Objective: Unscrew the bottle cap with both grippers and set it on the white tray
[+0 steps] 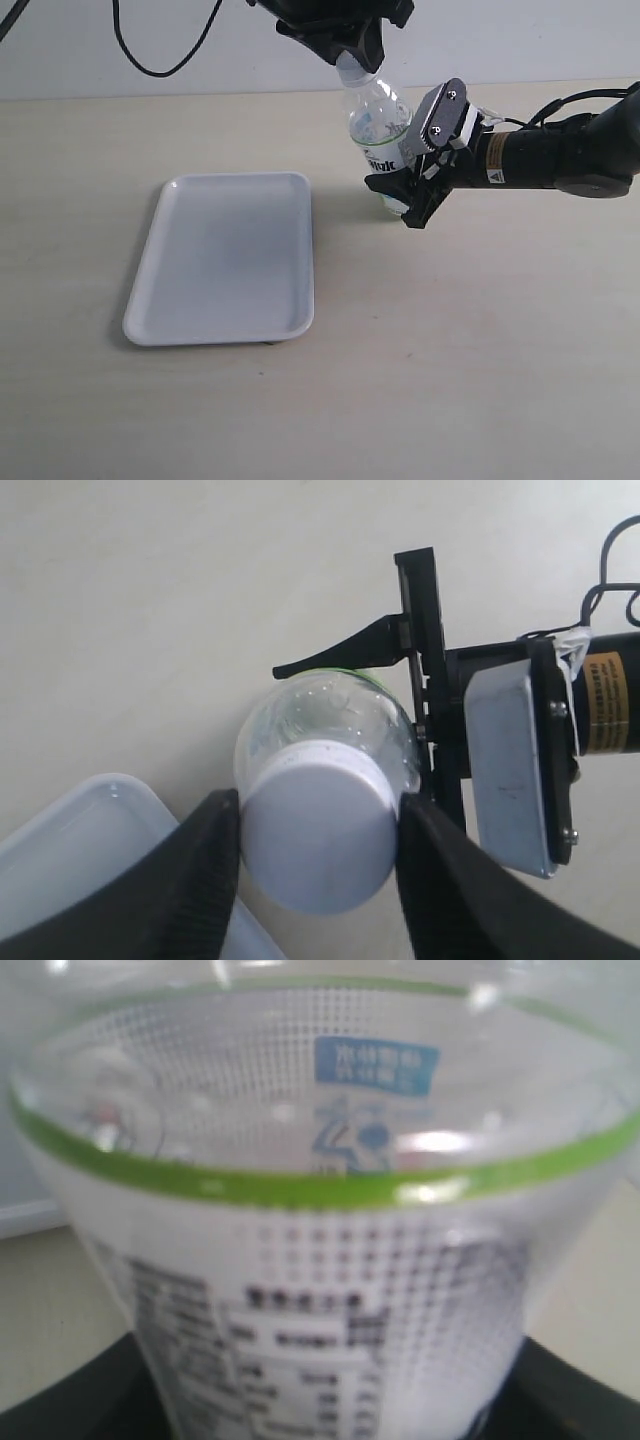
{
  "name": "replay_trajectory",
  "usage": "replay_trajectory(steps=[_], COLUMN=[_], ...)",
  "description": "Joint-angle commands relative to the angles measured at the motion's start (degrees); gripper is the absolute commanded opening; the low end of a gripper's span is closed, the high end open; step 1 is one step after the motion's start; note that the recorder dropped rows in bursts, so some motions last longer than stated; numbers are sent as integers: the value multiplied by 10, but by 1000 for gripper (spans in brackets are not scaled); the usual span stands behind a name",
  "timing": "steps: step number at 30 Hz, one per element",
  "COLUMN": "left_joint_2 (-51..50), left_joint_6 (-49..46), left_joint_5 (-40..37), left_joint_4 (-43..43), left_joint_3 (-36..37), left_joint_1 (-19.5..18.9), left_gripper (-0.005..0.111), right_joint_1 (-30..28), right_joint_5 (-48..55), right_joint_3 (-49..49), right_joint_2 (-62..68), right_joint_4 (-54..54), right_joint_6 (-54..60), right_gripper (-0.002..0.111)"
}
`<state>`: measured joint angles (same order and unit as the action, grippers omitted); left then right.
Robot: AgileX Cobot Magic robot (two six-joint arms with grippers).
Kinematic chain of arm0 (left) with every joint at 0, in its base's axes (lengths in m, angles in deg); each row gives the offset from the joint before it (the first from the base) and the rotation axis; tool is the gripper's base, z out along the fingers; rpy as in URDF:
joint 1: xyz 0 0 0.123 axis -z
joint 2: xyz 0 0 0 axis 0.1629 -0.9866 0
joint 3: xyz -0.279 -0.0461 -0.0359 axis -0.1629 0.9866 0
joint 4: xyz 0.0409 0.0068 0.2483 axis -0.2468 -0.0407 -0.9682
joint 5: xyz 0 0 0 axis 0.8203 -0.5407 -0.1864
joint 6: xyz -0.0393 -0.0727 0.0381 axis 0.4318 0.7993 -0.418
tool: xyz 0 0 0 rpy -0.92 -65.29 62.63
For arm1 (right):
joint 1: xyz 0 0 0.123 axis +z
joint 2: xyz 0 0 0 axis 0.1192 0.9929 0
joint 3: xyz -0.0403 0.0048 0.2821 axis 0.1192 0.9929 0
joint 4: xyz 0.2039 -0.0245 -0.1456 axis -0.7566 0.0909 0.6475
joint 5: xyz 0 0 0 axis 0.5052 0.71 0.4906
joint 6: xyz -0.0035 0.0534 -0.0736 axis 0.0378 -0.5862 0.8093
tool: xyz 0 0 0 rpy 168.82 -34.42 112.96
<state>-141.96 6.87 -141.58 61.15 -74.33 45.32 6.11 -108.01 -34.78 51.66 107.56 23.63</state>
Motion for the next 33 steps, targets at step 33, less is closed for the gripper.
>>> replay_trajectory(steps=[33], left_joint_2=[2], left_joint_6=[371], left_joint_5=[-30], left_joint_4=[26], left_joint_3=[-3], left_joint_1=[0], left_gripper=[0], right_joint_1=[1], right_joint_5=[25], right_joint_3=[2], right_joint_2=[1], right_joint_4=[19], right_joint_6=[1], right_gripper=[0])
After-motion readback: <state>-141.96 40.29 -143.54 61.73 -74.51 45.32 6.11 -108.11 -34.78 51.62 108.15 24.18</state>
